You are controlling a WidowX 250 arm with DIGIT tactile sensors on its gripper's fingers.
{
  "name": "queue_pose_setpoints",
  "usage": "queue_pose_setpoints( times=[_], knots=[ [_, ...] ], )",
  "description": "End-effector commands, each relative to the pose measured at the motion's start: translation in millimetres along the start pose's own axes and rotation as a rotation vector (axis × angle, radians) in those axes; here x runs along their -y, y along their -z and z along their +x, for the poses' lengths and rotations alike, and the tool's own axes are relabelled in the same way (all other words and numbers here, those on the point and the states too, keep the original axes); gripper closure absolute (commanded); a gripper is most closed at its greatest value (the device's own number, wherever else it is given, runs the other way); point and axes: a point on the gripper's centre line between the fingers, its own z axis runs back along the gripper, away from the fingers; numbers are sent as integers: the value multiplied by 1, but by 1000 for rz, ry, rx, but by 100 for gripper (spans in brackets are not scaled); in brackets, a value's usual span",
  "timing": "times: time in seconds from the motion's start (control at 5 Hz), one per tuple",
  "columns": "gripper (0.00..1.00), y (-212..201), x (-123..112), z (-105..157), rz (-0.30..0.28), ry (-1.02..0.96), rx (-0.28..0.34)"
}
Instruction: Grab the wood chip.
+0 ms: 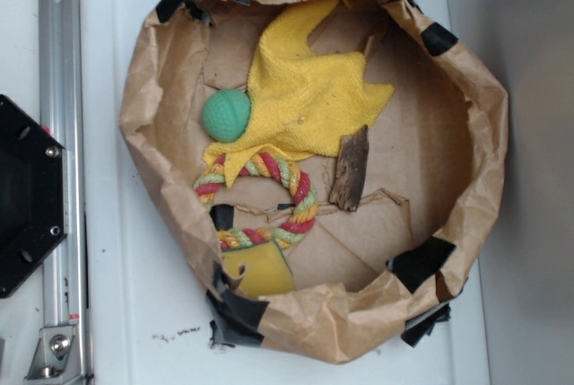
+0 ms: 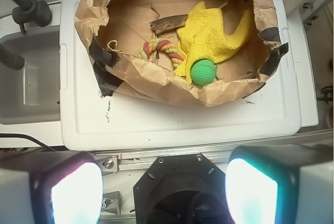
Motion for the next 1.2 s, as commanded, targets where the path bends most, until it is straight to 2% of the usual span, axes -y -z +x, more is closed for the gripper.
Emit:
queue_pose_setpoints(
  times=[0.0,0.2,0.4,0.6,0.8,1.0],
  knots=[
    [0,0,0,0,0,0,0],
    [0,54,-30,45,102,-167,22],
    [0,86,-33,89,86,-268,21],
    [0,102,-34,121,50,-479,91],
    [0,119,-32,137,47,-728,174],
    [0,141,-33,144,71,-796,180]
  ],
)
